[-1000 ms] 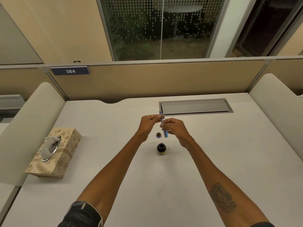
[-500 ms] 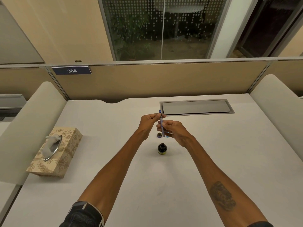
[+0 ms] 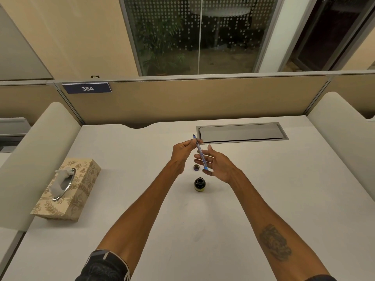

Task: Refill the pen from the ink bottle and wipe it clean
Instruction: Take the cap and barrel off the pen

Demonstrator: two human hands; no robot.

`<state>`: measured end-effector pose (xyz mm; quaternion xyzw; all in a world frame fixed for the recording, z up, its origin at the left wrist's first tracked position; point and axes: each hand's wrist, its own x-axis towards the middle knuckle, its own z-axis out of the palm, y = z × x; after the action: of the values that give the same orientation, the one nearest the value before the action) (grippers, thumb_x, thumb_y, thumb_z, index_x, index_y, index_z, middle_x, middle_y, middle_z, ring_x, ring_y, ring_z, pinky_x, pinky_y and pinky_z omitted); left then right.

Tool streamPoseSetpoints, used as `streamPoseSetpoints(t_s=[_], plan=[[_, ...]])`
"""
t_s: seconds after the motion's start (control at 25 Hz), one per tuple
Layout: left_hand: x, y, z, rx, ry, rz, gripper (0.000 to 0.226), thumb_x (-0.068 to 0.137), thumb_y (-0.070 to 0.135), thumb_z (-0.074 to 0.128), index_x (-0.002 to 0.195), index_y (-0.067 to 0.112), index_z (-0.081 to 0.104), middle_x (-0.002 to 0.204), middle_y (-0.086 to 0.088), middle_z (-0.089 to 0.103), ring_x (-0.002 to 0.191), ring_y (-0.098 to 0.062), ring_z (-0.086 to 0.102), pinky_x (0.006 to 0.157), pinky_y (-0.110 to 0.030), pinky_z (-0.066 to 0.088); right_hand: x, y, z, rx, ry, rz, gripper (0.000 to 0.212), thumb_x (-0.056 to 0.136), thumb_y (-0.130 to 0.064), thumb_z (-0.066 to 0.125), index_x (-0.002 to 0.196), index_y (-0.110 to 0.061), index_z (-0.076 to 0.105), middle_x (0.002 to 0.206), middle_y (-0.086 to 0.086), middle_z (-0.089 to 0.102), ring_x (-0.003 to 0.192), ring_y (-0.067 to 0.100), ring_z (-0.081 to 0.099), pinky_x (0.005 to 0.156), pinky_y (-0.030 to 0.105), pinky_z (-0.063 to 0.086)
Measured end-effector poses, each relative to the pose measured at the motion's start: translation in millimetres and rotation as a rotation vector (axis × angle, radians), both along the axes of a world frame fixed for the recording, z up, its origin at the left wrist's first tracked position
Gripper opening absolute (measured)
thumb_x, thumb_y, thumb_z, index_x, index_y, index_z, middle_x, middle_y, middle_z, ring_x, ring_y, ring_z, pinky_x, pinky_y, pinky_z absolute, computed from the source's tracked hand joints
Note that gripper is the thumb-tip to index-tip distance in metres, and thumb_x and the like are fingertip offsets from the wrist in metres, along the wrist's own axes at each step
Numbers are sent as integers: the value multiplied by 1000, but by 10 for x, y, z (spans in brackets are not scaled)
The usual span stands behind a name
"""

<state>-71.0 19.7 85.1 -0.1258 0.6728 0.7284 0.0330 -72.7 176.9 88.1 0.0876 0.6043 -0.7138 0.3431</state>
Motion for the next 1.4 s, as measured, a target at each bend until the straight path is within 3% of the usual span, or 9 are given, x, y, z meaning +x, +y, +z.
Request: streamPoseSetpoints(t_s=[0.16, 0.24, 0.4, 0.56, 0.84, 0.96, 1.08, 1.28, 1.4], plan=[[21, 0, 21, 42, 9, -29, 20, 100, 30, 54, 98, 26, 74, 121, -5, 71, 123, -19, 61, 120, -42, 33, 40, -51, 21, -103, -34, -124, 16, 93, -28, 64, 106, -19, 69, 118, 4, 68, 113, 17, 65, 101, 44, 42], [31, 17, 30, 59, 16, -28, 21, 100, 30, 53, 98, 27, 74, 122, -4, 71, 123, -19, 60, 119, -41, 33, 31, -66, 1, -165, -69, -148, 21, 89, -28, 70, 108, -21, 71, 117, 5, 68, 116, 20, 64, 104, 47, 42], [33, 37, 7, 61, 22, -35, 22, 99, 31, 55, 95, 28, 77, 116, 1, 74, 123, -20, 61, 119, -43, 33, 19, -80, -20, -266, -181, -166, 33, 97, -40, 55, 109, -14, 72, 107, 5, 73, 111, 24, 65, 105, 43, 43], [34, 30, 8, 60, 34, -39, 22, 100, 30, 54, 98, 26, 76, 119, -2, 73, 121, -18, 62, 119, -42, 33, 35, -81, 6, -286, -176, -195, 24, 87, -30, 71, 103, -13, 72, 107, 6, 70, 108, 22, 66, 108, 45, 43], [40, 0, -10, 82, 32, -41, 23, 100, 30, 54, 95, 27, 76, 111, 3, 75, 118, -17, 64, 118, -40, 33, 55, -99, 42, -330, -219, -176, 27, 88, -27, 71, 110, -12, 69, 107, 6, 71, 105, 22, 67, 103, 41, 46], [34, -13, -14, 80, 21, -33, 22, 99, 30, 55, 94, 26, 76, 110, 1, 75, 119, -20, 65, 118, -41, 34, 55, -126, 35, -313, -239, -161, 28, 96, -35, 59, 110, -14, 71, 106, 6, 74, 107, 23, 67, 103, 40, 44], [33, -29, -17, 72, 32, -32, 21, 99, 31, 56, 94, 27, 76, 108, 3, 76, 118, -19, 64, 117, -41, 35, 55, -137, 42, -309, -230, -174, 26, 91, -29, 68, 109, -12, 70, 104, 5, 71, 104, 21, 67, 100, 39, 47], [1, -29, -1, 77, 23, -26, 26, 98, 34, 57, 108, 18, 75, 119, -6, 73, 119, -25, 65, 114, -41, 40, 51, -150, 53, -317, -255, -163, 31, 97, -36, 58, 114, -14, 70, 111, 4, 73, 108, 22, 66, 97, 37, 47], [-6, -4, 27, 105, 4, -22, 32, 100, 30, 54, 119, 10, 70, 125, -11, 70, 120, -26, 65, 114, -39, 39, 47, -159, 67, -335, -261, -199, 26, 91, -30, 66, 108, -10, 69, 106, 5, 69, 103, 19, 66, 88, 34, 52]])
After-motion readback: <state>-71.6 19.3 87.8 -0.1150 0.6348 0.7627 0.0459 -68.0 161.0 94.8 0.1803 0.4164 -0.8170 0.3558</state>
